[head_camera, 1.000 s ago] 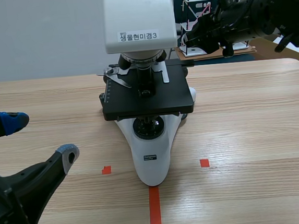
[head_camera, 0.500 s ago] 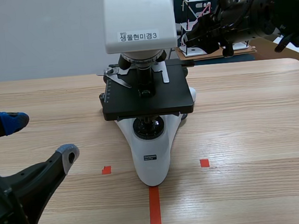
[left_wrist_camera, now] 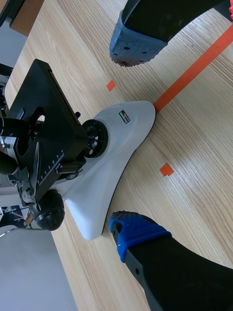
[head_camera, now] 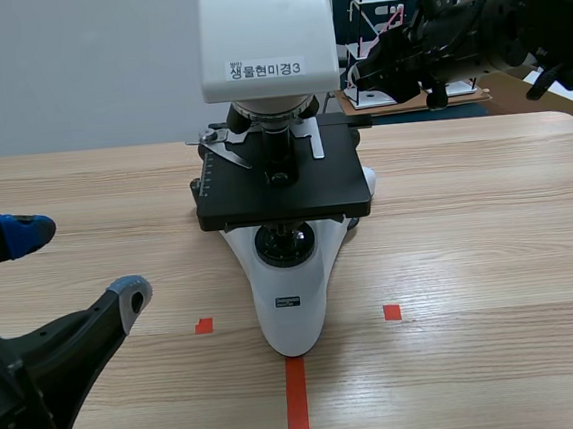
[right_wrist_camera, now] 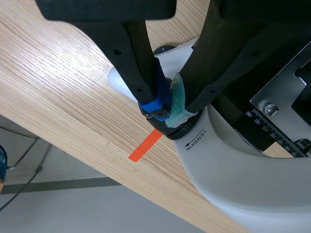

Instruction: Return to the home posture

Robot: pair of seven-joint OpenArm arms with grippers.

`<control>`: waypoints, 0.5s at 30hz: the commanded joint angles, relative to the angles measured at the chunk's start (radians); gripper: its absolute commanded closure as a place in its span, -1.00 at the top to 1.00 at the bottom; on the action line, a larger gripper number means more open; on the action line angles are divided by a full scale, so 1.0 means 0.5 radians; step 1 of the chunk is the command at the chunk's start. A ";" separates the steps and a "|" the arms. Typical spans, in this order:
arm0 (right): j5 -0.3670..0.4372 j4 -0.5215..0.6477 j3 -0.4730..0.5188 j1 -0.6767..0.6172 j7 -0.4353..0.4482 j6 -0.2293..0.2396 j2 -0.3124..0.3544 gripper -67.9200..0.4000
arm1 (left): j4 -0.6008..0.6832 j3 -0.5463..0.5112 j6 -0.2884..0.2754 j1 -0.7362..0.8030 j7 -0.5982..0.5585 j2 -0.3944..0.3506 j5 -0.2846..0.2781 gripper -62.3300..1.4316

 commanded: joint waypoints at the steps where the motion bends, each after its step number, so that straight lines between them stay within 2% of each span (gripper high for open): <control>1: 0.021 0.052 0.013 0.062 0.037 0.000 0.027 -0.98 | 0.009 -0.013 -0.002 0.014 -0.027 0.010 -0.018 1.00; 9: 0.021 0.075 0.018 -0.013 0.101 0.000 0.069 -0.94 | 0.009 -0.013 -0.002 0.014 -0.027 0.010 -0.018 1.00; 12: 0.020 0.156 0.034 -0.126 0.201 0.000 0.143 -0.71 | 0.009 -0.013 -0.002 0.014 -0.027 0.010 -0.018 1.00; 15: 0.001 0.293 0.117 -0.313 0.285 0.001 0.205 -0.38 | 0.009 -0.013 -0.002 0.014 -0.027 0.010 -0.018 1.00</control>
